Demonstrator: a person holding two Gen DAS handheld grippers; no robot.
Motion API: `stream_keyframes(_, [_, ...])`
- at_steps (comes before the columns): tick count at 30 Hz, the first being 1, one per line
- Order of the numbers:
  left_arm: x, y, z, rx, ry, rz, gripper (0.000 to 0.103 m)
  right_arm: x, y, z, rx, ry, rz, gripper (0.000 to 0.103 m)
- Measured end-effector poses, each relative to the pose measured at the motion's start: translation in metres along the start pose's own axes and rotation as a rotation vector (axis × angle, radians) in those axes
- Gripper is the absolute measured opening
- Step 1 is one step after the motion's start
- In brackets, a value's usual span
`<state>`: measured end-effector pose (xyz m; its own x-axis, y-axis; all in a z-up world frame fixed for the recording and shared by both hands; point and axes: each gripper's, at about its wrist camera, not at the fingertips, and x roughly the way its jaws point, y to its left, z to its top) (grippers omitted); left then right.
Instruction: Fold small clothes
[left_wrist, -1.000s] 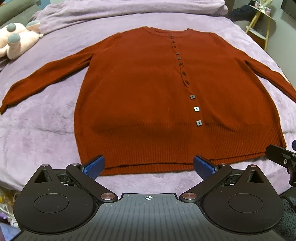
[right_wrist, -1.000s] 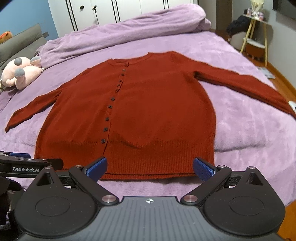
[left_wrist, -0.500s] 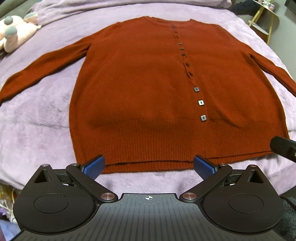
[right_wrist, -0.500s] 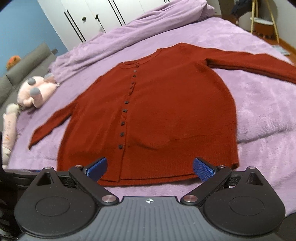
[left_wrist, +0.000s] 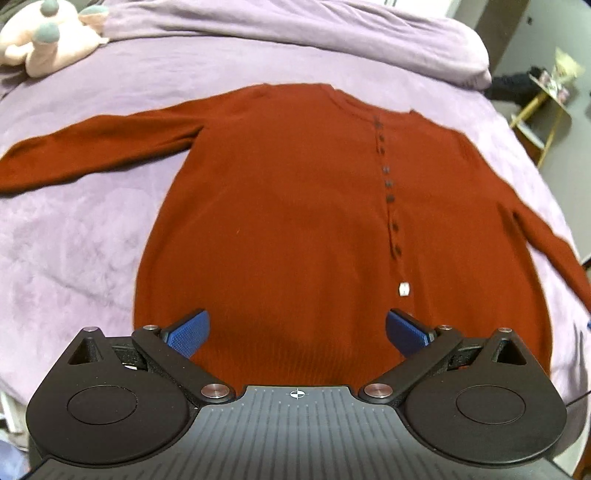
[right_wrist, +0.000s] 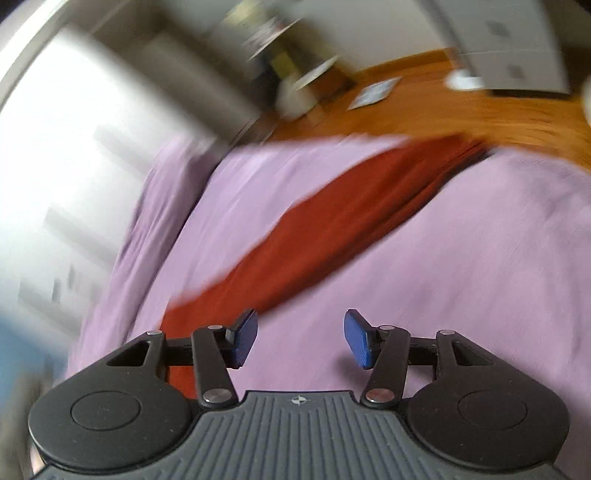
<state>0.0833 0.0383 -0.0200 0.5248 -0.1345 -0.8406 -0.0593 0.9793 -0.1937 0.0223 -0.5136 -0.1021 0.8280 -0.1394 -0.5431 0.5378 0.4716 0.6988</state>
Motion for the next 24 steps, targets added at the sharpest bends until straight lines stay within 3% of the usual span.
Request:
stream_keyframes(3, [0.008,-0.005,0.011,-0.039,0.006,-0.015,0.103,0.015,-0.034,0.029,0.130,-0.073,-0.049,0.054])
stream_keyframes(7, [0.020,-0.014,0.016,-0.075,0.014,-0.040,0.103,0.038,-0.060,0.041,0.256,-0.090,-0.032,0.049])
stream_keyframes(10, [0.027,-0.024,0.016,-0.057,0.027,-0.046,0.103,0.048,-0.067,0.044,0.295,-0.109,-0.028,0.033])
stream_keyframes(12, [0.030,-0.028,0.017,-0.033,0.033,-0.051,0.103,0.055,-0.067,0.047,0.296,-0.104,-0.056,0.012])
stream_keyframes(14, [0.032,-0.031,0.019,-0.021,0.026,-0.058,0.103,0.064,-0.068,0.058,0.281,-0.100,-0.078,0.007])
stream_keyframes(17, [0.033,-0.026,0.024,-0.019,0.013,-0.085,0.103,0.067,-0.043,0.065,0.102,-0.098,-0.196,0.006])
stream_keyframes(20, [0.034,-0.025,0.035,0.014,0.006,-0.108,0.090,0.070,0.021,0.059,-0.183,-0.150,-0.338,0.006])
stream_keyframes(22, [0.034,-0.028,0.045,0.027,-0.005,-0.134,0.087,0.069,0.077,0.044,-0.353,-0.189,-0.250,0.006])
stream_keyframes(24, [0.032,-0.032,0.059,0.025,-0.043,-0.177,0.088,0.065,0.134,0.017,-0.516,-0.176,-0.062,0.006])
